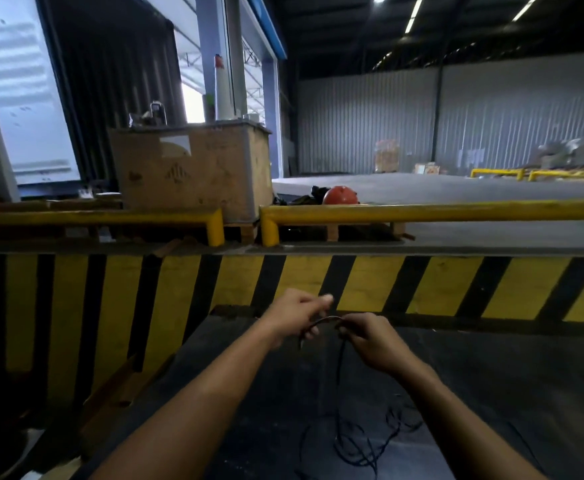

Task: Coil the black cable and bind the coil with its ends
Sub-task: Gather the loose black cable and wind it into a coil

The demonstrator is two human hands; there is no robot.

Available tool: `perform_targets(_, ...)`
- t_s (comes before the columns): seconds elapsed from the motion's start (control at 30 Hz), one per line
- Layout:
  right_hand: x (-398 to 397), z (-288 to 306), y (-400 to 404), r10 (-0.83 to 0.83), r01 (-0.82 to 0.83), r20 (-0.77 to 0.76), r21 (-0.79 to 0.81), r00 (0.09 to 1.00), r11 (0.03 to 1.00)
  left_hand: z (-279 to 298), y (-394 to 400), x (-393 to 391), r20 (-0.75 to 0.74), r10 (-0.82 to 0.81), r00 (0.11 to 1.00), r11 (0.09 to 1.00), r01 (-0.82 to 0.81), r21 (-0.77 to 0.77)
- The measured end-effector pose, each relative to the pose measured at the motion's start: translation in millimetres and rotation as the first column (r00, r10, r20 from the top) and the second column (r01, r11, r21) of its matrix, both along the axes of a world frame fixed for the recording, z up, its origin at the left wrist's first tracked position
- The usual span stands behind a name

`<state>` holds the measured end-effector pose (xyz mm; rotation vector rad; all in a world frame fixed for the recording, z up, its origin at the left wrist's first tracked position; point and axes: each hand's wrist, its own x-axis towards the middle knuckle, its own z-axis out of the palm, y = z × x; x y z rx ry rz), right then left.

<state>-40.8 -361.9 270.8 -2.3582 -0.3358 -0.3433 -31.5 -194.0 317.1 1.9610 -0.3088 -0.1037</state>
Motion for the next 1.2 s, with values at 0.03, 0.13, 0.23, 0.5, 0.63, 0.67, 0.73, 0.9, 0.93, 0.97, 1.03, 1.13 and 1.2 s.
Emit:
perform_targets(0.03,-2,1,-9,-0.020,0.020,0.027,-0.008,0.999,1.000,5,0,0,-0.052,0.081,0.995,0.985,-0.088,-0.151)
perform_targets(0.13,1,-4,-38,-0.129,0.127,-0.006,-0.137,0.992,0.982,20,4,0,-0.175,0.201,0.964,0.830,-0.263,-0.492)
perform_targets(0.23,0,-1,-51,-0.107,0.033,-0.277,-0.260,0.955,0.965,32,0,-7,-0.150,0.164,0.975,0.870,-0.215,-0.443)
perform_targets(0.5,-14,28,3,0.235,-0.175,-0.134,0.353,0.963,0.919,61,-29,-27,-0.108,-0.190,0.976,0.960,0.161,-0.228)
perform_targets(0.63,-4,38,-7,0.185,-0.142,-0.085,0.366,0.979,0.920,69,-12,-29,-0.146,-0.160,0.976,0.981,0.141,-0.133)
perform_targets(0.67,-1,43,-12,0.146,-0.120,-0.057,0.324,0.988,0.938,69,-5,-32,-0.190,-0.193,0.963,0.981,0.182,-0.071)
perform_targets(0.73,3,53,-19,0.072,-0.072,0.005,0.205,0.997,0.976,66,3,-39,-0.282,-0.322,0.904,0.945,0.325,-0.040)
perform_targets(0.9,-5,38,-4,0.194,-0.188,-0.079,0.078,0.978,0.979,61,-18,-45,-0.178,-0.499,0.848,0.749,0.319,-0.581)
perform_targets(0.93,-10,29,3,0.233,-0.229,-0.120,0.043,0.965,0.972,62,-23,-41,-0.127,-0.455,0.881,0.715,0.277,-0.643)
perform_targets(0.97,-15,19,8,0.271,-0.275,-0.172,0.001,0.947,0.962,63,-27,-37,-0.084,-0.401,0.912,0.697,0.244,-0.674)
perform_targets(1.03,-26,5,8,0.348,-0.377,-0.262,-0.066,0.900,0.924,66,-25,-26,-0.030,-0.306,0.952,0.719,0.210,-0.662)
perform_targets(1.13,-38,10,-21,0.392,-0.456,-0.312,-0.166,0.865,0.874,62,-7,-6,0.013,-0.164,0.986,0.870,0.151,-0.469)
perform_targets(1.2,-38,29,-50,0.377,-0.431,-0.285,-0.158,0.881,0.888,57,7,2,-0.004,-0.084,0.996,0.963,0.080,-0.259)
